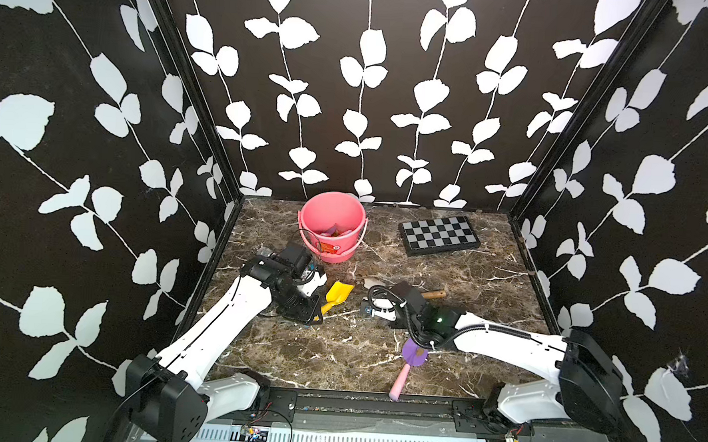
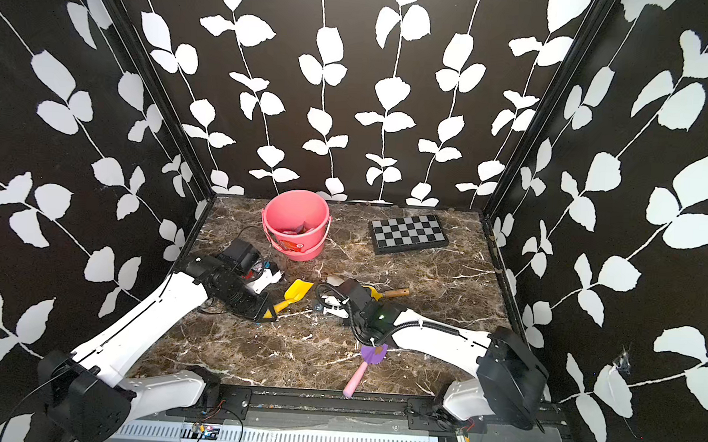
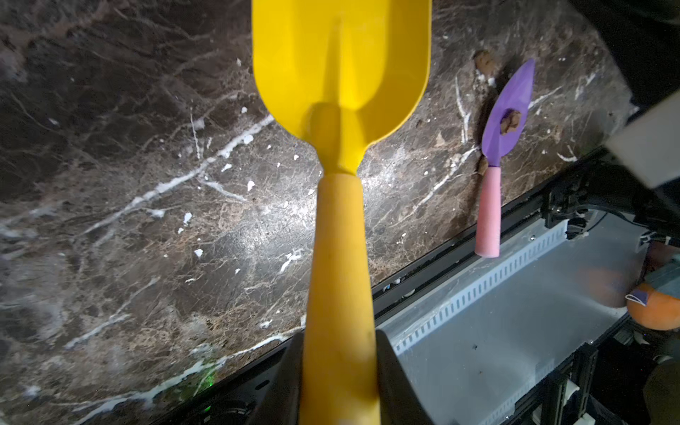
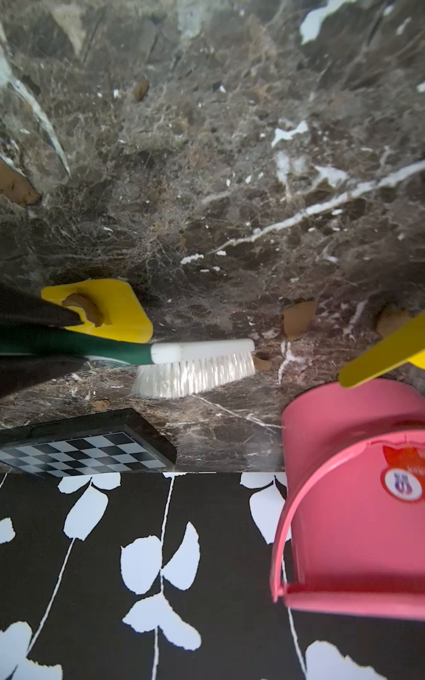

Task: Brush the soil off the hand trowel and place it into the bucket
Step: Brush off the soil from the hand trowel, then place the hand trowel in the bucket.

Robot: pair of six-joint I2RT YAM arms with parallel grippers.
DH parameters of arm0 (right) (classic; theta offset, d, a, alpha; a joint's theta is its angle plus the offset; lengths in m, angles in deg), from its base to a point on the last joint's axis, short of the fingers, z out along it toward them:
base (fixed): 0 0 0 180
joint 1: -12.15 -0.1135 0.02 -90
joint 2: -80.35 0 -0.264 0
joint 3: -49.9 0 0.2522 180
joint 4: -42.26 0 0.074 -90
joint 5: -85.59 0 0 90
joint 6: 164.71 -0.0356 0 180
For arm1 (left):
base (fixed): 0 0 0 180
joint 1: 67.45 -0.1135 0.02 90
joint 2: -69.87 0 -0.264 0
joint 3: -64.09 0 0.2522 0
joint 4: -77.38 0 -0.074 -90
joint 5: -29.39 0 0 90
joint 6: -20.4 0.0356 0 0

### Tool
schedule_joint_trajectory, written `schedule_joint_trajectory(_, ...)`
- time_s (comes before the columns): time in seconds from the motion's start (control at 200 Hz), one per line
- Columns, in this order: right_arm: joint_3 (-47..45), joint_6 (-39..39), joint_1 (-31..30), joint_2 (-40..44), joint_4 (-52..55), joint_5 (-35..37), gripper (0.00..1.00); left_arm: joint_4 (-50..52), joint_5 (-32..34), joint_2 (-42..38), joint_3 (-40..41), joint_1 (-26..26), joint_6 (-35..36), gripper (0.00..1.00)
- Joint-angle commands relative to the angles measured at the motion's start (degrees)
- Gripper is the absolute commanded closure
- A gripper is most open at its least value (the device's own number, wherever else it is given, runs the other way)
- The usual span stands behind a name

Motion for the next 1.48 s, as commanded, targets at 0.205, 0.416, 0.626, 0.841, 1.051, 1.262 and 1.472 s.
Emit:
schedule_joint_trajectory(0.205, 0.7, -26.2, 10.6, 16.0, 1.8, -14.5, 1.00, 4.4, 8.9, 1.1, -19.6, 0.3, 5.4, 1.00)
schedule_joint_trajectory(0.416, 2.5, -28.3, 11.9, 15.6, 5.6, -13.9, 1.00, 3.6, 21.0, 10.8, -33.1, 0.2, 8.7, 1.00)
schedule_joint_trajectory(0.626, 1.2, -30.0, 12.0, 16.8, 5.4, -13.1, 1.00, 4.2, 30.3, 24.1, -46.0, 0.3, 11.3, 1.00)
schedule_joint_trajectory(0.841, 0.2, -31.3, 12.0, 18.8, 6.2, -12.1, 1.00, 7.7, 35.1, 38.3, -58.9, -0.6, 14.5, 1.00)
schedule_joint_trajectory(1.051, 0.5, -31.5, 12.0, 18.7, 6.7, -11.8, 1.00, 12.3, 38.8, 48.2, -67.9, -0.6, 16.4, 1.00)
schedule_joint_trajectory(1.262, 0.9, -31.7, 12.0, 18.1, 8.0, -11.6, 1.00, 13.4, 39.7, 53.5, -71.4, -0.7, 17.3, 0.96)
schedule_joint_trajectory(1.472, 1.3, -31.7, 12.0, 17.0, 7.6, -12.3, 1.00, 14.8, 41.5, 57.0, -73.3, -0.7, 17.3, 0.86)
